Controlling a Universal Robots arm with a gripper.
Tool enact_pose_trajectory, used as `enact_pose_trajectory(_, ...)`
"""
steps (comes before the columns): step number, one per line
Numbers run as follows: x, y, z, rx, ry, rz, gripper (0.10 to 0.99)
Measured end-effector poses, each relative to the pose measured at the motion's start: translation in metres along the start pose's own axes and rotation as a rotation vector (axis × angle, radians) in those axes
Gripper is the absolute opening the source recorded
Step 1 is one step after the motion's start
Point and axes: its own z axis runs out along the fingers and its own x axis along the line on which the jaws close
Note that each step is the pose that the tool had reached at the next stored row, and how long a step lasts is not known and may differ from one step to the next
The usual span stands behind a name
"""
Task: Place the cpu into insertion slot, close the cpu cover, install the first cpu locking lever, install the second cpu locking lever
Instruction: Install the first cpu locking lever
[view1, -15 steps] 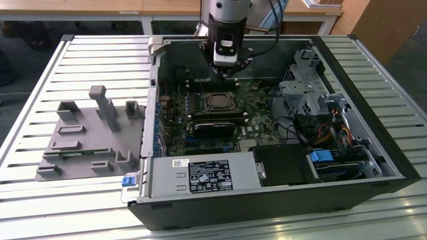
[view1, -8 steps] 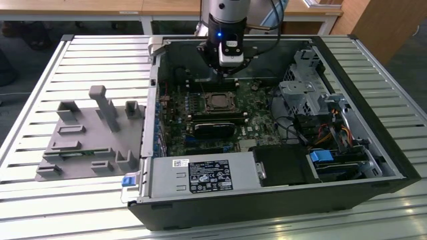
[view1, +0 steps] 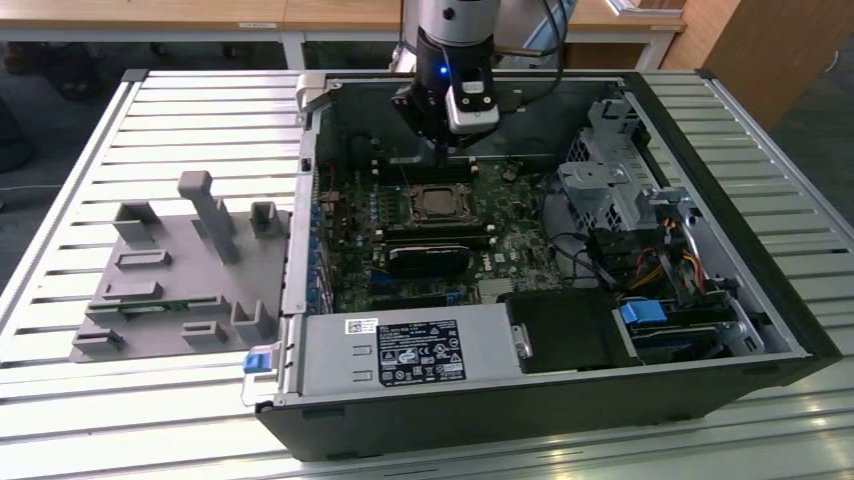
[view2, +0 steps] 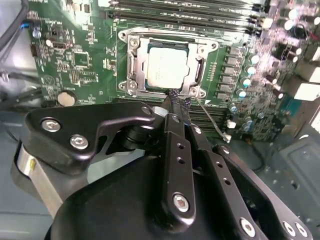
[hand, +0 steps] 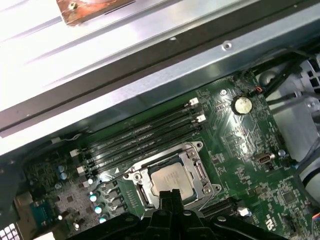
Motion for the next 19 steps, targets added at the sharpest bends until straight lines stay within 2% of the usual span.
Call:
enact_pose_trajectory(6, 0.0, 0.0, 0.0002, -0.001, -0.0019, -0.085, 0.118)
enact_pose_trajectory(19, 0.0, -0.0001, 0.0016, 0.001, 0.0085, -0.315, 0.118)
